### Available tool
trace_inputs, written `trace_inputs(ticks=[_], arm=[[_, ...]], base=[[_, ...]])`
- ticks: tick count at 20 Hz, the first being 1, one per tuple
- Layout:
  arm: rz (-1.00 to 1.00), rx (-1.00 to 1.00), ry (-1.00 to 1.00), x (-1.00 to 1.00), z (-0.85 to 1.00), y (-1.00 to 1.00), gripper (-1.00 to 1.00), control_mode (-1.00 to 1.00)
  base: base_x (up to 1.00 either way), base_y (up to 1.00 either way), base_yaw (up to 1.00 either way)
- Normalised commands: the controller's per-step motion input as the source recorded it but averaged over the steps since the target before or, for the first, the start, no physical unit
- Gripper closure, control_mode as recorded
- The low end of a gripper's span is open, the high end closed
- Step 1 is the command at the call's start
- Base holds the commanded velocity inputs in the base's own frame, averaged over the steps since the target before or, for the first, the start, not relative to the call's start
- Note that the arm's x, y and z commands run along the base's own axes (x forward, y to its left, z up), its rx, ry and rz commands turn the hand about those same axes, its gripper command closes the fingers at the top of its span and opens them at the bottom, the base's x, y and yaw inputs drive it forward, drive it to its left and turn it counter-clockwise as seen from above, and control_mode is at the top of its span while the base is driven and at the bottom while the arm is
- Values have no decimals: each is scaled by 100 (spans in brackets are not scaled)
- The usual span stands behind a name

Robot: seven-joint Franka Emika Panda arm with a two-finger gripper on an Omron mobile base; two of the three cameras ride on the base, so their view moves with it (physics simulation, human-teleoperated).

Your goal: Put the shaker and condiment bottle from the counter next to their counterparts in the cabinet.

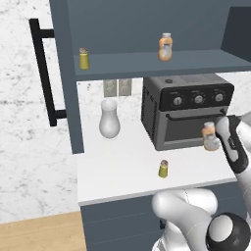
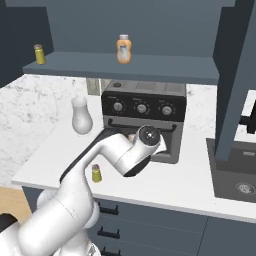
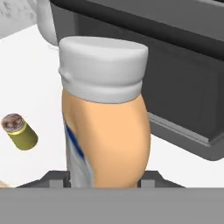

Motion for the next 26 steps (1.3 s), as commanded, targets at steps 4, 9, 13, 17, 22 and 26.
trace_inputs(ticks=[4, 9, 13, 17, 22, 26], arm=[[-4, 11, 14, -65, 100, -18, 100, -100], [-7, 18, 5, -36, 100, -11, 100, -100], [-17, 25, 0, -20, 100, -3, 100, -100], [-16, 20, -2, 4, 97, 22, 100, -100], [-14, 4, -2, 13, 79, 66, 100, -100], [-8, 0, -11, 1, 58, 66, 100, -100]], base=[[0, 0, 0], [0, 0, 0], [0, 0, 0], [0, 0, 0], [0, 0, 0], [0, 0, 0]])
